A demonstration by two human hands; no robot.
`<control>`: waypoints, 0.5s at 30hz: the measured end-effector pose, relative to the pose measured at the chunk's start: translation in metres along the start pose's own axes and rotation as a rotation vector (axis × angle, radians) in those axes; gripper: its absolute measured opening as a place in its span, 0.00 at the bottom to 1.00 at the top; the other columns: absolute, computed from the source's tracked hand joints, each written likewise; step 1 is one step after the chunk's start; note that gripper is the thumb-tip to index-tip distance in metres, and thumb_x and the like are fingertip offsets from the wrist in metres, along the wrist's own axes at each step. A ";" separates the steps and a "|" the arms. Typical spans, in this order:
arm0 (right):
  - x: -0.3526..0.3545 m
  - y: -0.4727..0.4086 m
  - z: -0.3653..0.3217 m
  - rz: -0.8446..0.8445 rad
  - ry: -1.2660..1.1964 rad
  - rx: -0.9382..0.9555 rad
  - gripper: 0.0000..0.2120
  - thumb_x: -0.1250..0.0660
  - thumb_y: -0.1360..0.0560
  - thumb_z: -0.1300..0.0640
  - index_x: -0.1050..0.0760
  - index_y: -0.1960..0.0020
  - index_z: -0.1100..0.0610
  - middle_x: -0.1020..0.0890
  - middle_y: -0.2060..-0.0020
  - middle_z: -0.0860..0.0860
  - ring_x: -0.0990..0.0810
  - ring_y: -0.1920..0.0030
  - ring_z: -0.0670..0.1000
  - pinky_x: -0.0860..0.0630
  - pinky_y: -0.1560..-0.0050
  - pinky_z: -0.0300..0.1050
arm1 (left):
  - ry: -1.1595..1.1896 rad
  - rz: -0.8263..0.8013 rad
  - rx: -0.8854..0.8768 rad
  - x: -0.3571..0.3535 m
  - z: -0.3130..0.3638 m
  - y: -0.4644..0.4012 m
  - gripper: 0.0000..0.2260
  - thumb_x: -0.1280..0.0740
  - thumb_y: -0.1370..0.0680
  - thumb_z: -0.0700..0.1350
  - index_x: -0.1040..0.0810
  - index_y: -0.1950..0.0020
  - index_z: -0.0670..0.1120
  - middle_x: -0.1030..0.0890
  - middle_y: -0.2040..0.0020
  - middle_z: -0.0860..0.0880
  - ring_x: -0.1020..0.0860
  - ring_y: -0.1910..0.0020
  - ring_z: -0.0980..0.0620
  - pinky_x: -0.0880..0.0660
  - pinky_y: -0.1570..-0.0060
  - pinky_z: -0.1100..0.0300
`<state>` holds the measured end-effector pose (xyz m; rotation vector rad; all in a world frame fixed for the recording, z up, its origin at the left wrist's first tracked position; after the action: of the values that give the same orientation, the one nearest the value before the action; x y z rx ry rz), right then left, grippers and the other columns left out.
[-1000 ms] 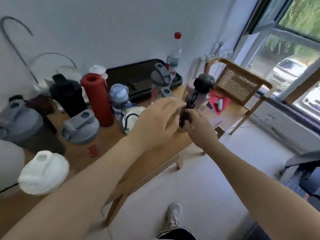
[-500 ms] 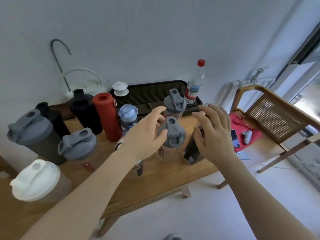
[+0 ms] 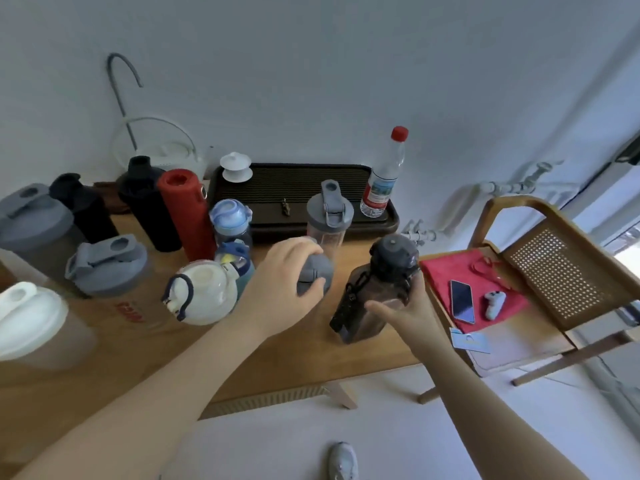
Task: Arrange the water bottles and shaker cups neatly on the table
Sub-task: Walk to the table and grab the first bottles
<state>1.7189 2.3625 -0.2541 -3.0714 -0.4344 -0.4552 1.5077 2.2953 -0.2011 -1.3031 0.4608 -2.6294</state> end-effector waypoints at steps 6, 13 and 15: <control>0.041 -0.030 0.010 -0.228 0.372 0.195 0.36 0.20 0.40 0.54 0.34 0.37 0.46 0.27 0.43 0.45 0.28 0.41 0.47 0.30 0.38 0.40 | 0.131 0.032 0.064 -0.031 0.036 -0.020 0.23 0.36 0.28 0.52 0.32 0.34 0.46 0.31 0.41 0.58 0.37 0.43 0.68 0.43 0.46 0.83; 0.057 -0.027 0.003 -0.370 0.316 0.274 0.39 0.20 0.41 0.54 0.38 0.38 0.48 0.28 0.48 0.35 0.25 0.47 0.36 0.28 0.46 0.29 | 0.280 -0.136 0.224 -0.056 0.058 -0.021 0.30 0.38 0.34 0.65 0.44 0.36 0.65 0.35 0.37 0.65 0.37 0.40 0.74 0.39 0.45 0.80; 0.064 -0.029 -0.012 -0.366 0.191 0.317 0.37 0.20 0.42 0.52 0.35 0.39 0.54 0.25 0.48 0.40 0.25 0.47 0.34 0.29 0.51 0.26 | 0.376 -0.163 0.270 -0.058 0.065 -0.020 0.30 0.35 0.36 0.64 0.45 0.38 0.69 0.35 0.38 0.69 0.35 0.39 0.73 0.36 0.44 0.77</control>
<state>1.7665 2.4076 -0.2254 -2.6169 -0.9614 -0.6099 1.5940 2.3172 -0.2002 -0.7986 0.0394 -2.9522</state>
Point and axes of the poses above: each hand's wrist, its own y-axis away from the middle knuckle, its own x-axis out of the back of the hand, z = x × y, the point moved 1 cm from there along -y, towards the middle knuckle
